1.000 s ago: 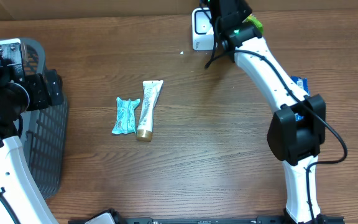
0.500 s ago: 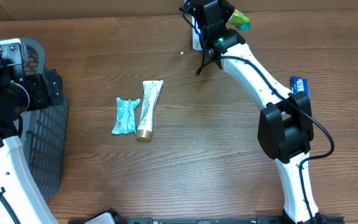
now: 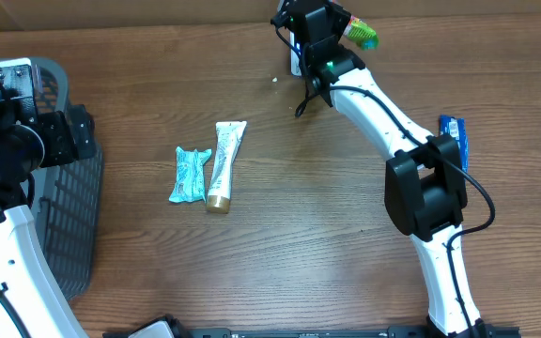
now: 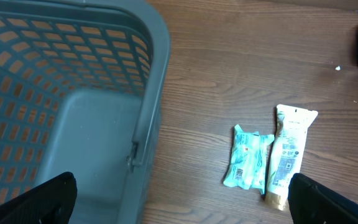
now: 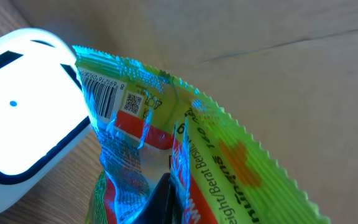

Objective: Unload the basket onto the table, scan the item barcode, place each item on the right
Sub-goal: 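Hold the snack bag's barcode in front of the scanner window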

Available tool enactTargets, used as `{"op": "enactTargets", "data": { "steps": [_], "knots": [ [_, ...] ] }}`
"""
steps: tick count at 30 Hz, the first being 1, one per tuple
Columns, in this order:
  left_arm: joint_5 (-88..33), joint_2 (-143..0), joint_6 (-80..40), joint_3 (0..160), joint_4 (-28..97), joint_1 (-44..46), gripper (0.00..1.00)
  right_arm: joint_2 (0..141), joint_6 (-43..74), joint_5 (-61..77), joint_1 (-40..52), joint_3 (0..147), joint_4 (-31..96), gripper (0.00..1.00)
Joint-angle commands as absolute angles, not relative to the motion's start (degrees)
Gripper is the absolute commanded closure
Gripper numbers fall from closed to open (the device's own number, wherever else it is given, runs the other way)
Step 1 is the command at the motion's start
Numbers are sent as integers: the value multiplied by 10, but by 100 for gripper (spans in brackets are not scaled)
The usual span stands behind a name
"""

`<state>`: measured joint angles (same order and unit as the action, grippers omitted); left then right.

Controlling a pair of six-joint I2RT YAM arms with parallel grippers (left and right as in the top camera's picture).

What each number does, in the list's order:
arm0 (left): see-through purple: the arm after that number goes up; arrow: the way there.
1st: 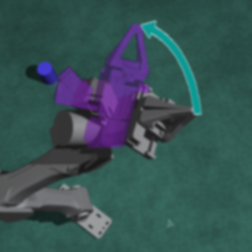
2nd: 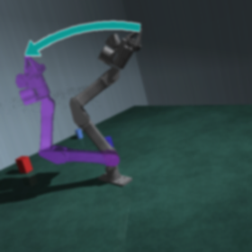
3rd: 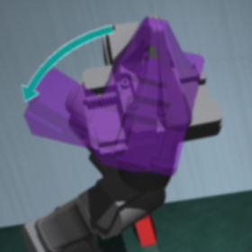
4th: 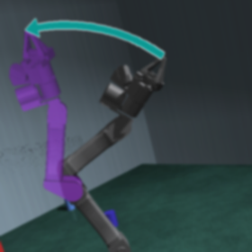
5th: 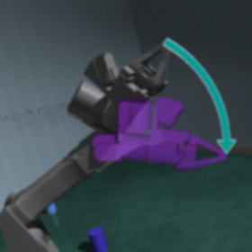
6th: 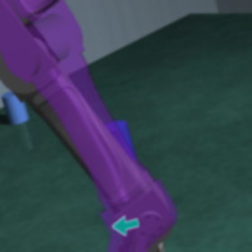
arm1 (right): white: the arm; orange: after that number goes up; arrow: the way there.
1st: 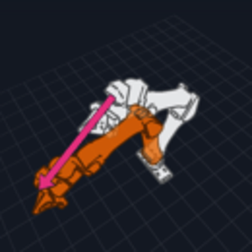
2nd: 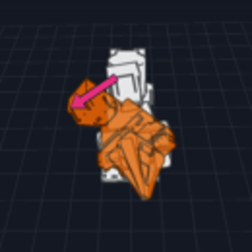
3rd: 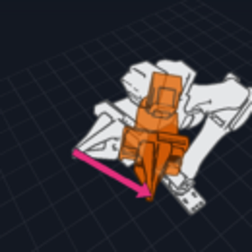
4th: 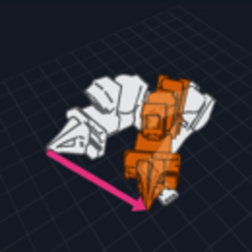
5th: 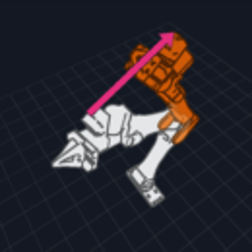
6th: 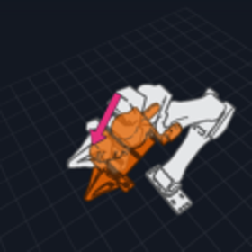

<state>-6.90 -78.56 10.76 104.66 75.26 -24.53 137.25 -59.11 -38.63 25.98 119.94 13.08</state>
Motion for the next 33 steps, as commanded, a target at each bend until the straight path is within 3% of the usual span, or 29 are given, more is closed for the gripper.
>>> {"op": "enactTargets", "data": {
  "steps": [1, 33],
  "knots": [
    [-73, -787, 118, 1054, 752, -247, 0, 1368, -603, -402, 260, 1199, 108, 96],
    [-73, -787, 118, 1054, 752, -247, 0, 1383, -648, -450, 260, 1200, 46, 96]
  ]
}}
